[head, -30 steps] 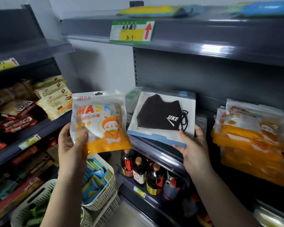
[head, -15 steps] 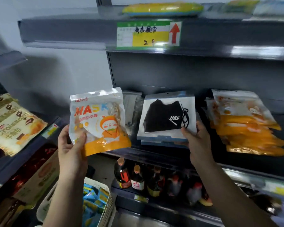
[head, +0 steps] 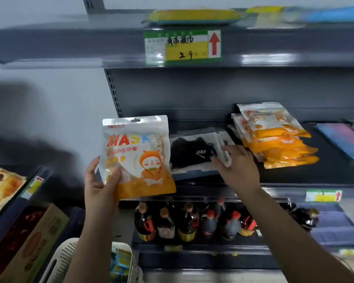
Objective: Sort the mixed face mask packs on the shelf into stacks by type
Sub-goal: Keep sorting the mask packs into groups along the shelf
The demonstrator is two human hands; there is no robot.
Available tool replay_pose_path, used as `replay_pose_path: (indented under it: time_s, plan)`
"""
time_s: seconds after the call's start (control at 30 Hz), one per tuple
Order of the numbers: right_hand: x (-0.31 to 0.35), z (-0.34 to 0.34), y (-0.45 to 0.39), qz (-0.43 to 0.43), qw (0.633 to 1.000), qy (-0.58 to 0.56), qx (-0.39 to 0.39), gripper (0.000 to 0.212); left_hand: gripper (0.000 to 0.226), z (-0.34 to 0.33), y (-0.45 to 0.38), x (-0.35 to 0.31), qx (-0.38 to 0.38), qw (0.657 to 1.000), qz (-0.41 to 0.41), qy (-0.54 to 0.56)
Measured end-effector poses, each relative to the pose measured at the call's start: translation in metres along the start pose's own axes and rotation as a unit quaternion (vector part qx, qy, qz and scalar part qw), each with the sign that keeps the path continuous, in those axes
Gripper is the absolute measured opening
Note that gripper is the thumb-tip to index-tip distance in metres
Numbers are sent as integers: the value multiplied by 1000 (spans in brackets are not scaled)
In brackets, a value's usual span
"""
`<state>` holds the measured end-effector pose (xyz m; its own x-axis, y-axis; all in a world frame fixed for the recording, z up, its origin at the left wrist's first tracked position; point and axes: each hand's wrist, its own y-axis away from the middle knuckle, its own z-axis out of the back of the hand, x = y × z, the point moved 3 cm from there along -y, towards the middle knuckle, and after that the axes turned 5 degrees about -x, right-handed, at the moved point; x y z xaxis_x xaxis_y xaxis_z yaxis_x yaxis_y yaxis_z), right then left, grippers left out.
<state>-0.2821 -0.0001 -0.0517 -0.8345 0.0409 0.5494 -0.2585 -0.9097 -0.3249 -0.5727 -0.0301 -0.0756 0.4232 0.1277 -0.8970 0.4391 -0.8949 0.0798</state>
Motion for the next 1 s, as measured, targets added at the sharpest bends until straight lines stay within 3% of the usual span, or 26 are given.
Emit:
replay_pose_path:
  time_s: [0.07,0.13,0.23,0.3,0.63,1.0]
  plan:
    - [4,10,12,-32,985,-165,26,31,37,-19,4,6,23,1000,14,6]
    - [5,19,20,-81,947,-297,93,24,41,-43,10,15,47,999,22,8]
    - [-6,35,23,-100,912,-366,157,25,40,-84,23,34,82,997,13,4]
    - [-22,47,21,-104,902,-387,162,30,38,-115,34,46,104,995,-4,-6]
    - [-133,127,-10,-96,897,-431,19,37,39,-242,98,95,136,987,-29,-75]
    - [-178,145,-64,-105,900,-423,-29,38,47,-302,103,100,160,965,-90,-186]
